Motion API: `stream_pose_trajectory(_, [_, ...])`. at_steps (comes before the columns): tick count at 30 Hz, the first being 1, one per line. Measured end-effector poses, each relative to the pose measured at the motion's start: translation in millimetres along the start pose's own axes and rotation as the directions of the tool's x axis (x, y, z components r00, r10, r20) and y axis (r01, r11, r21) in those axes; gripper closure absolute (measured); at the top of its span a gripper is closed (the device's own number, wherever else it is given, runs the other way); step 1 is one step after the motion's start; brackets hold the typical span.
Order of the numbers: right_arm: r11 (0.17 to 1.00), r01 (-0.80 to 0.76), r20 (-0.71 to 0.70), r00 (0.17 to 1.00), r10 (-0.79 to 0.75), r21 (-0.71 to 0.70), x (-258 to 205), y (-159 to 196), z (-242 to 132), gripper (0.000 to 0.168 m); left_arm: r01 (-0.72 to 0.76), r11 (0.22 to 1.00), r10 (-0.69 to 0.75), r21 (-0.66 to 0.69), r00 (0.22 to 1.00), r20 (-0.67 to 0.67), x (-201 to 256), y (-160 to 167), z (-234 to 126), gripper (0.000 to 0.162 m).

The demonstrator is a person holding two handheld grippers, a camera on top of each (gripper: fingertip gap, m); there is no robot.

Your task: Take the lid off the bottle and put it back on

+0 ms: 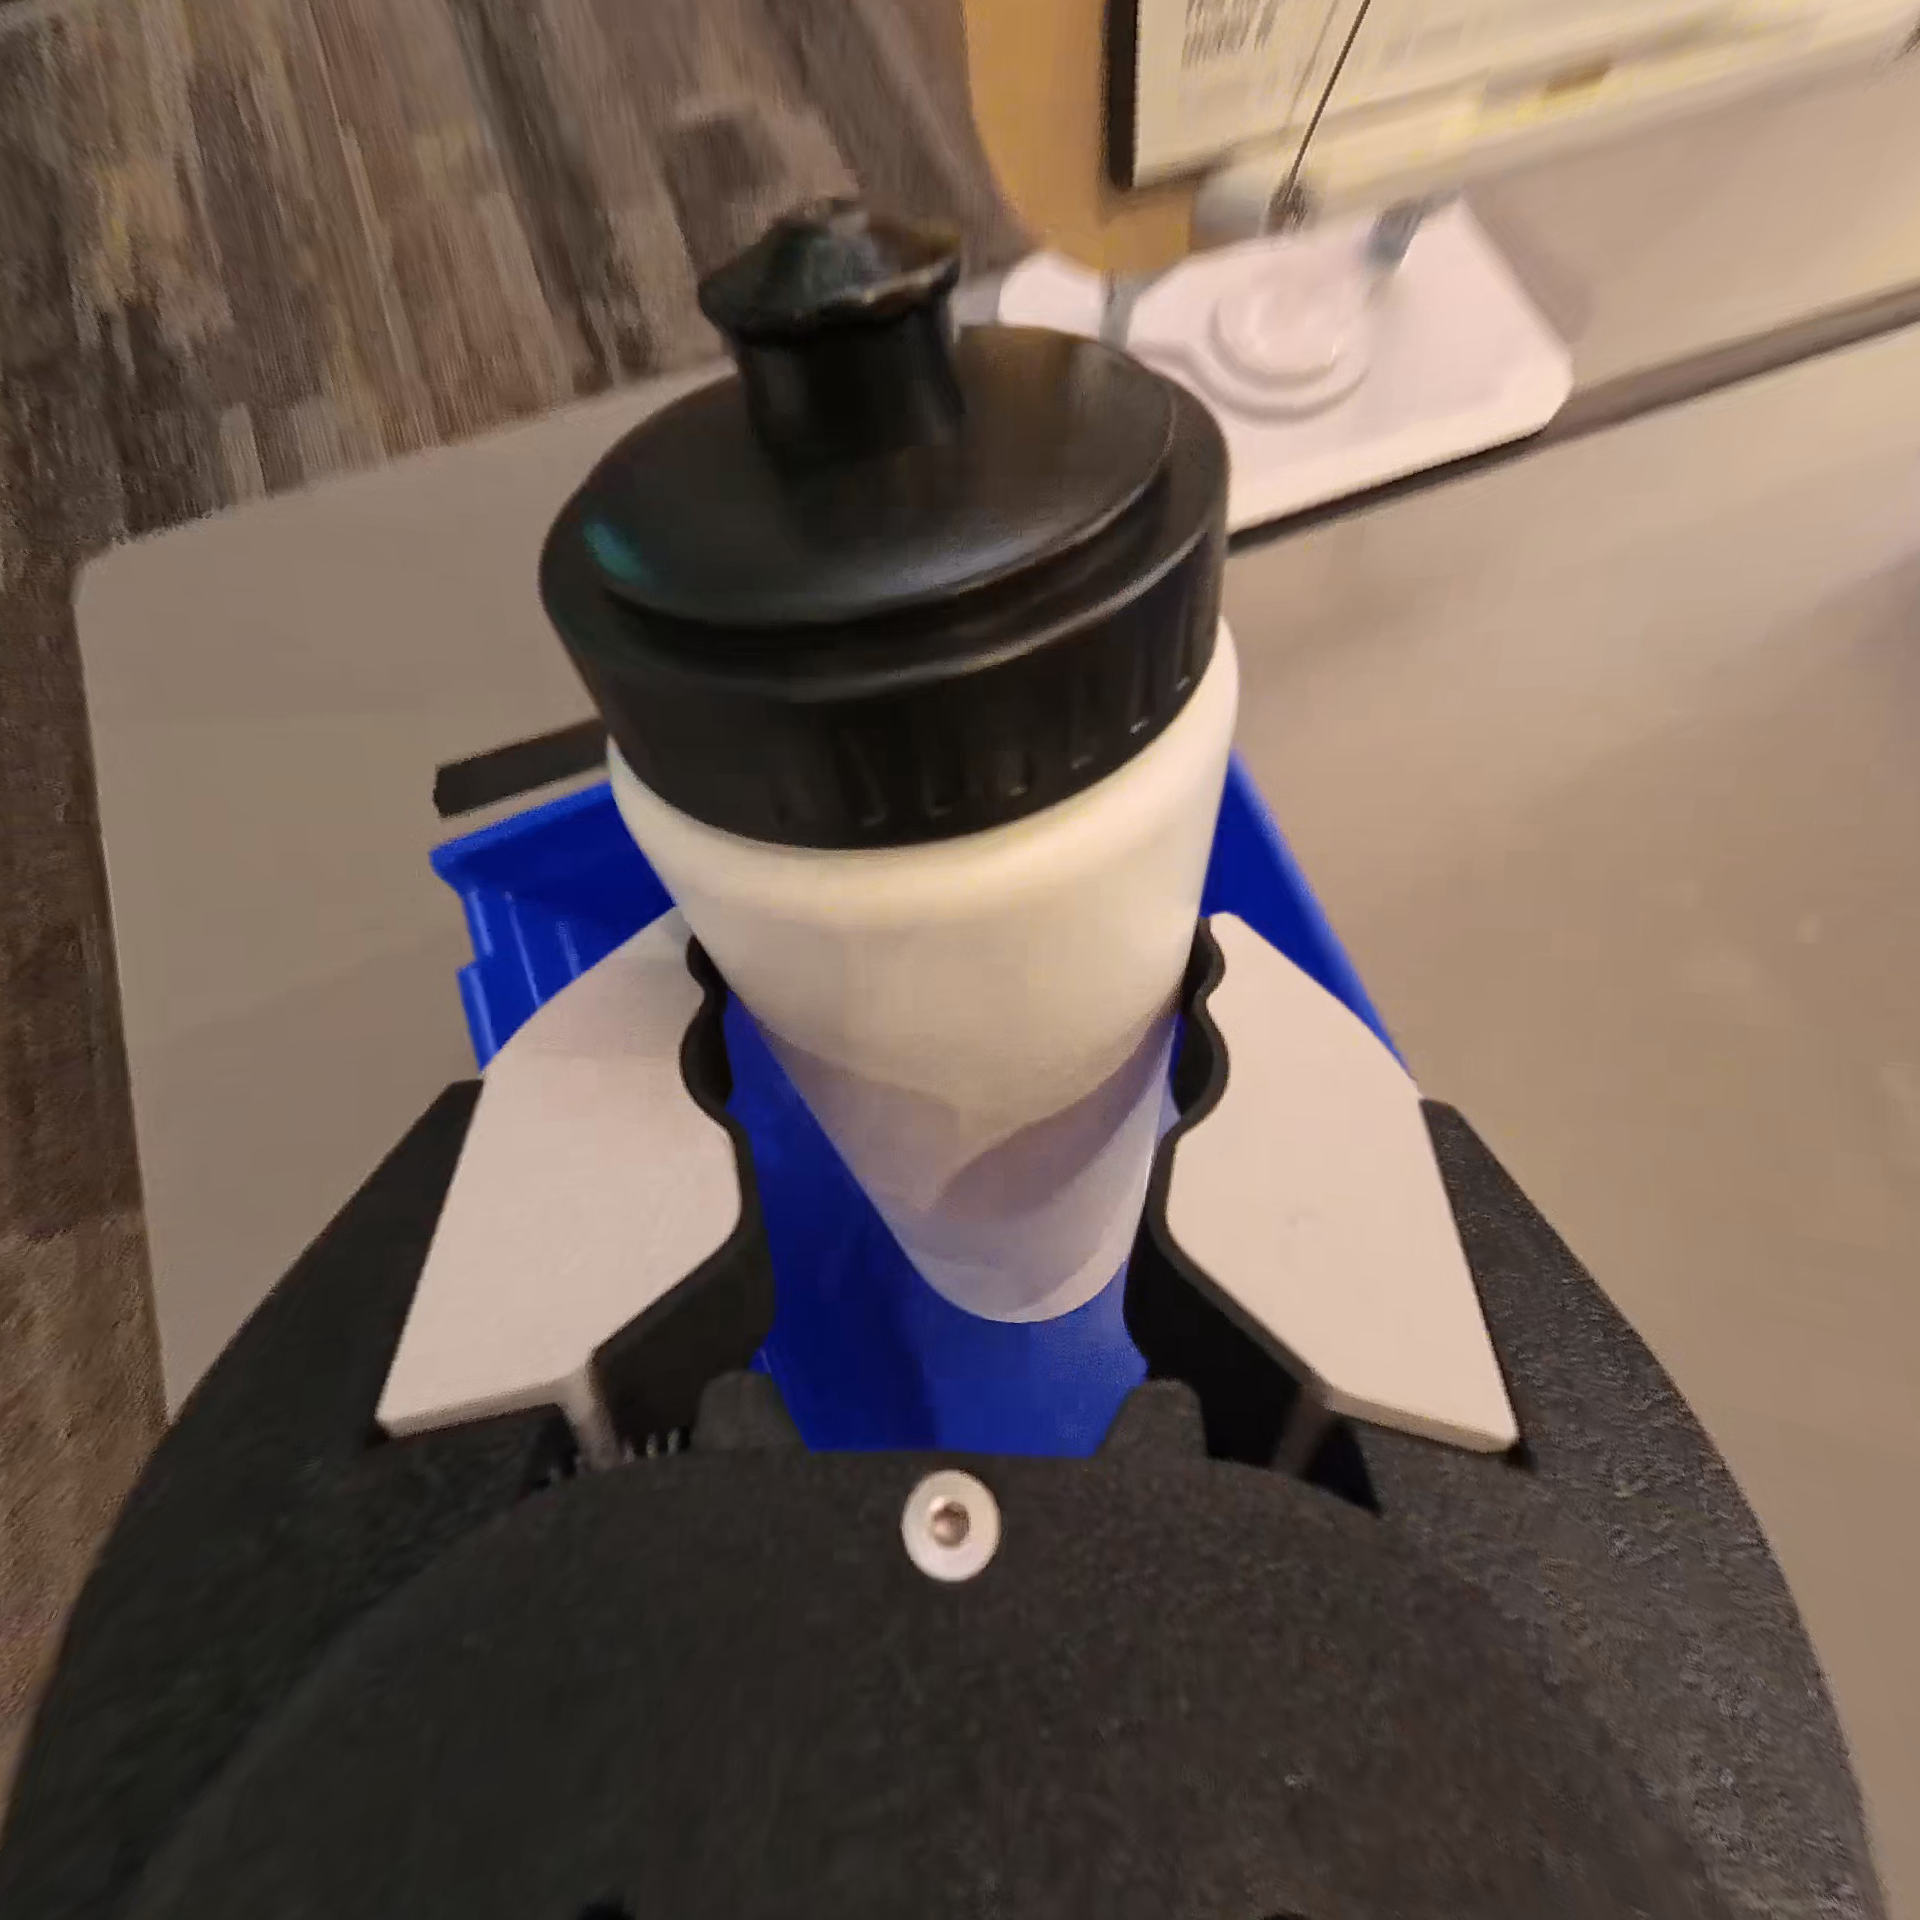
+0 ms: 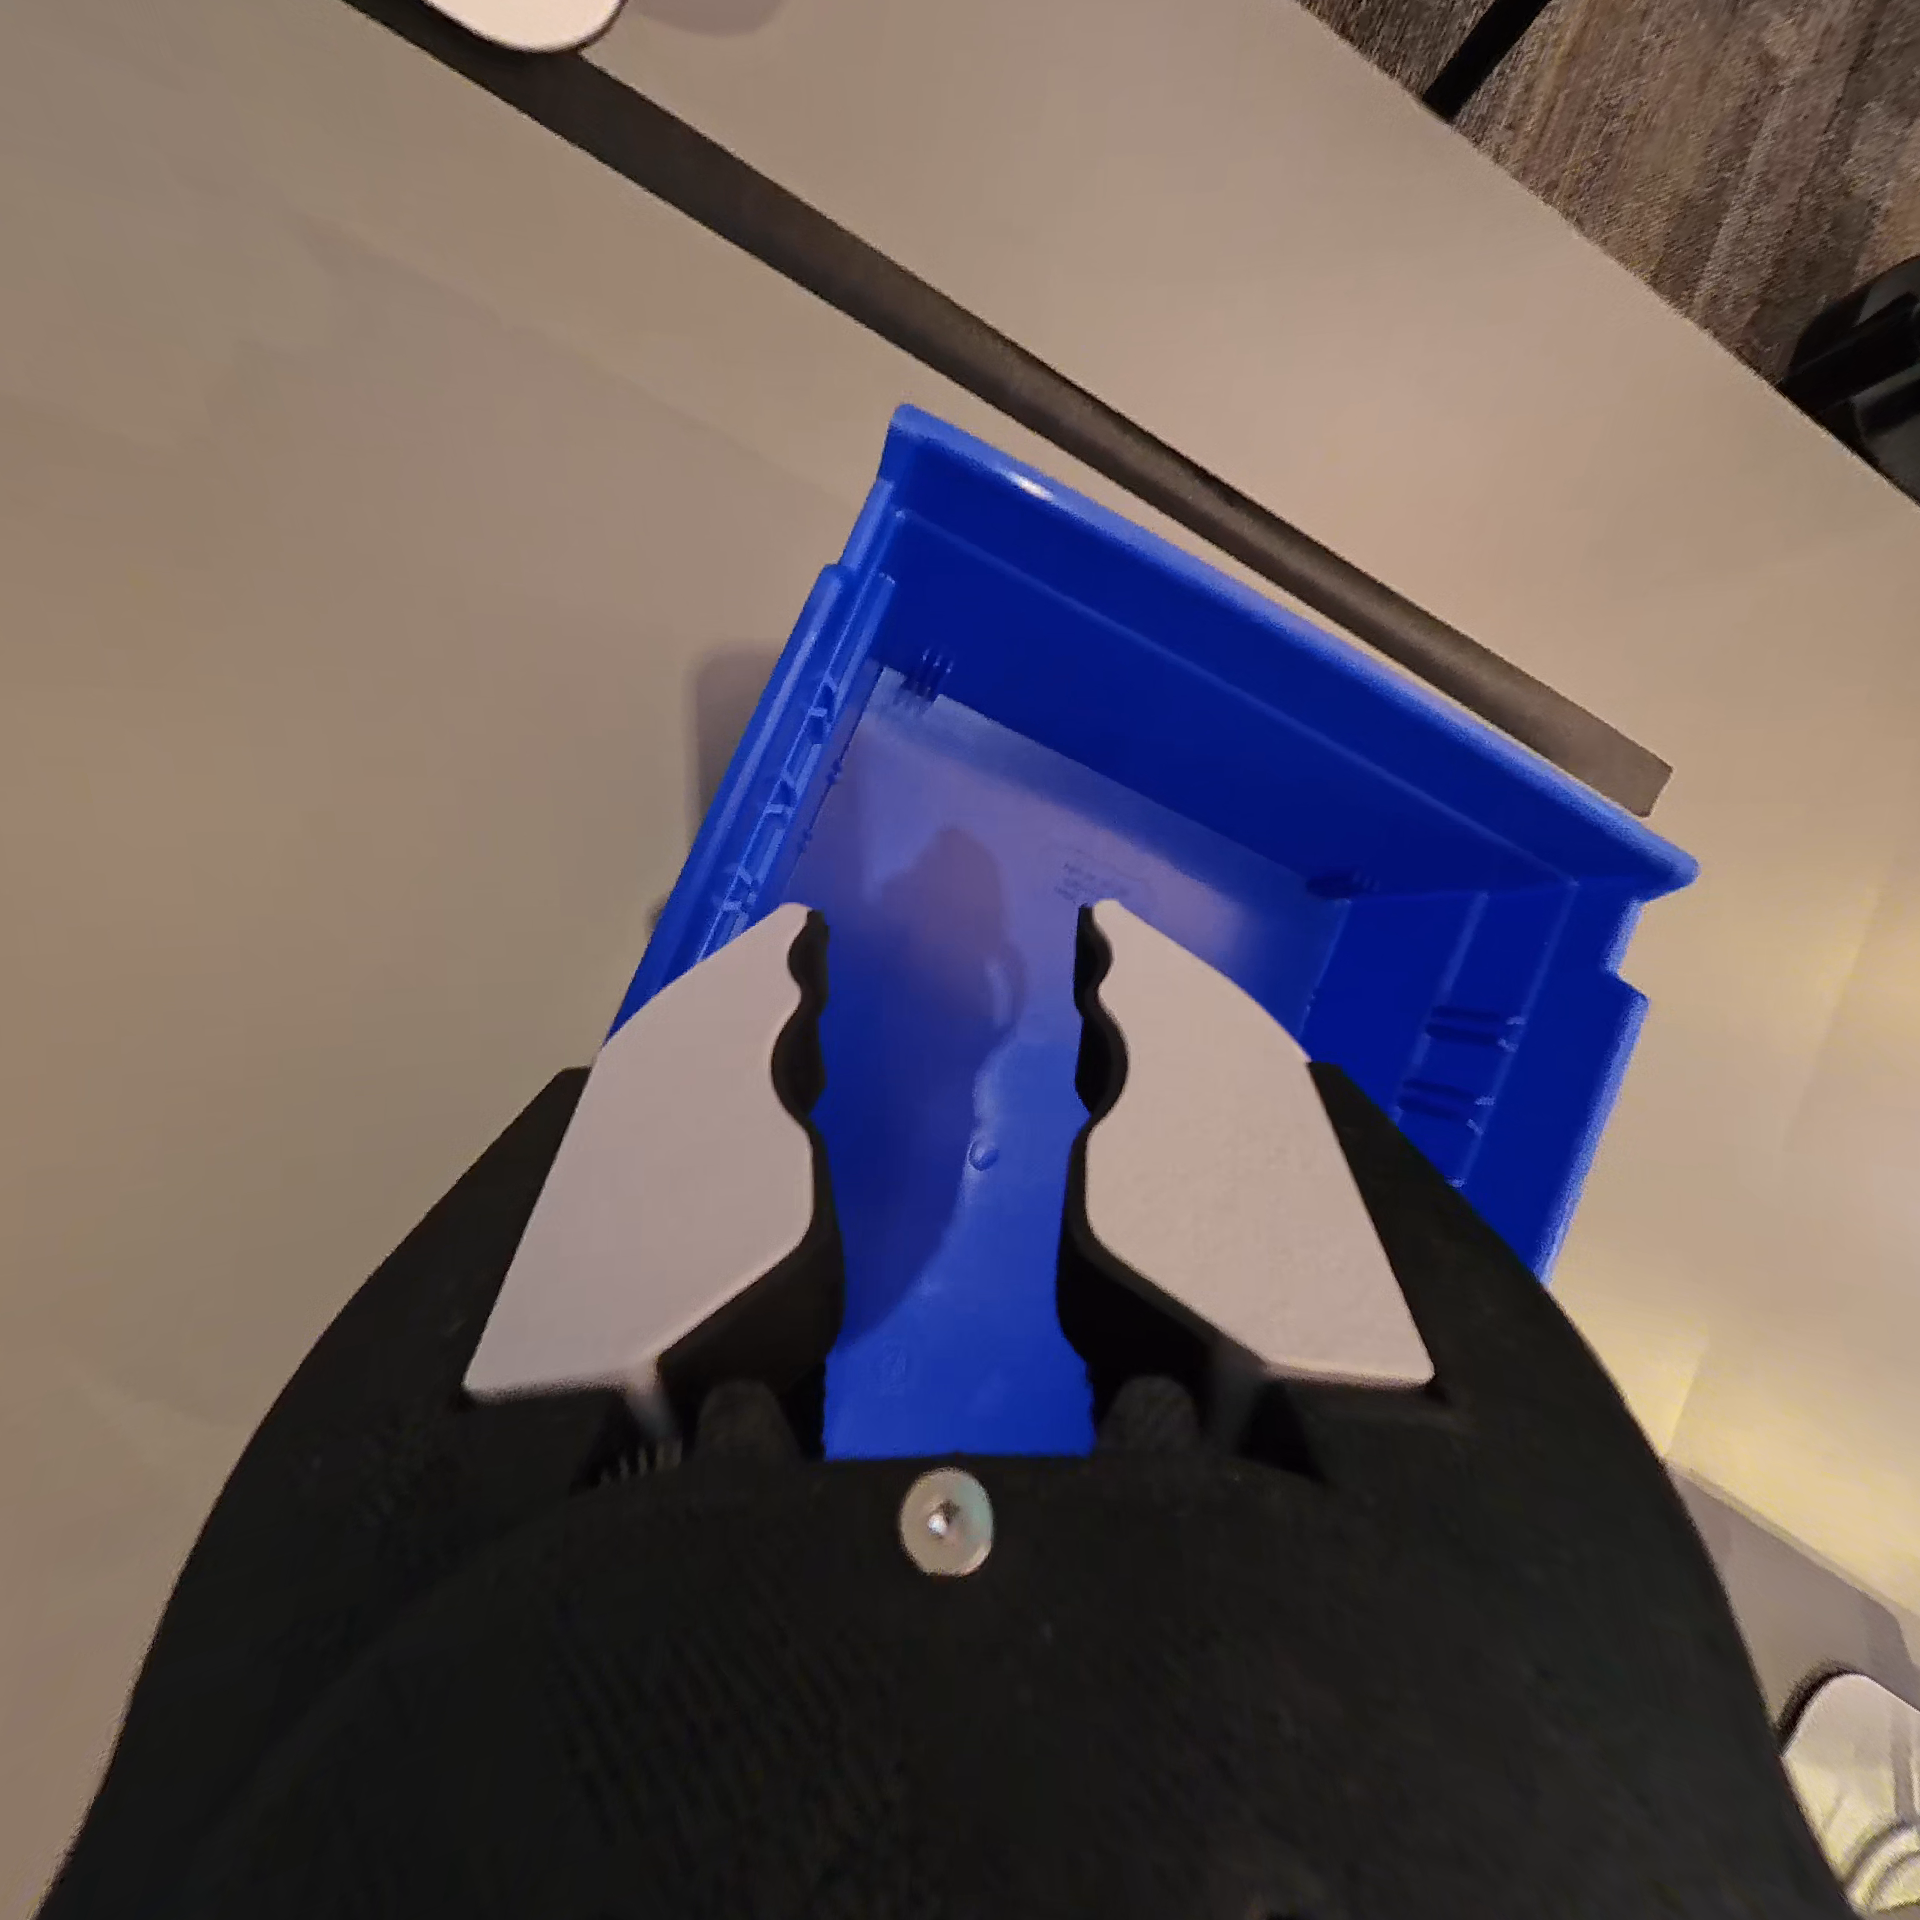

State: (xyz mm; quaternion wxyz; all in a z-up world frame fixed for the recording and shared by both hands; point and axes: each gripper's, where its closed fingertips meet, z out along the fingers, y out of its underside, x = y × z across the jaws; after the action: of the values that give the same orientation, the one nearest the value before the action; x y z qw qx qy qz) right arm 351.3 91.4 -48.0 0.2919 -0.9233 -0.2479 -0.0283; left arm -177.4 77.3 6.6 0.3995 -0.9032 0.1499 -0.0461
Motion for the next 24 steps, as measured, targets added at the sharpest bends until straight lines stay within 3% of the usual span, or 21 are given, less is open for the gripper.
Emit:
stream_pose_trajectory(5, [0.998, 0.01, -0.024, 1.0, -0.008, 0.059, 3, -9, -8, 0.121, -0.013, 0.964, 0.014, 0.265, 1.0, -0.002, 2, -39, -31, 0.077])
stream_pose_trajectory(9, [0.99, 0.023, -0.061, 0.998, -0.015, 0.141, 7, -21, -21, 0.124, -0.036, 0.936, 0.037, 0.35, 0.999, 0.003, 11, -52, -47, 0.077])
stream_pose_trajectory(17, [0.878, 0.073, -0.163, 0.987, 0.005, 0.472, 3, -67, -87, 0.124, -0.006, 0.89, 0.145, 0.456, 0.952, -0.271, 89, -72, -77, 0.078])
stream_pose_trajectory(19, [0.842, 0.071, -0.095, 0.995, -0.023, 0.535, -16, -75, -100, 0.124, 0.0, 0.884, 0.182, 0.468, 0.921, -0.344, 114, -73, -82, 0.078])
stream_pose_trajectory(21, [0.802, 0.028, 0.067, 0.994, -0.084, 0.597, -50, -84, -110, 0.123, 0.007, 0.882, 0.22, 0.471, 0.877, -0.426, 142, -73, -85, 0.078])
stream_pose_trajectory(24, [0.732, -0.104, 0.388, 0.892, -0.23, 0.673, -116, -95, -132, 0.111, 0.002, 0.895, 0.271, 0.446, 0.792, -0.547, 186, -66, -83, 0.079])
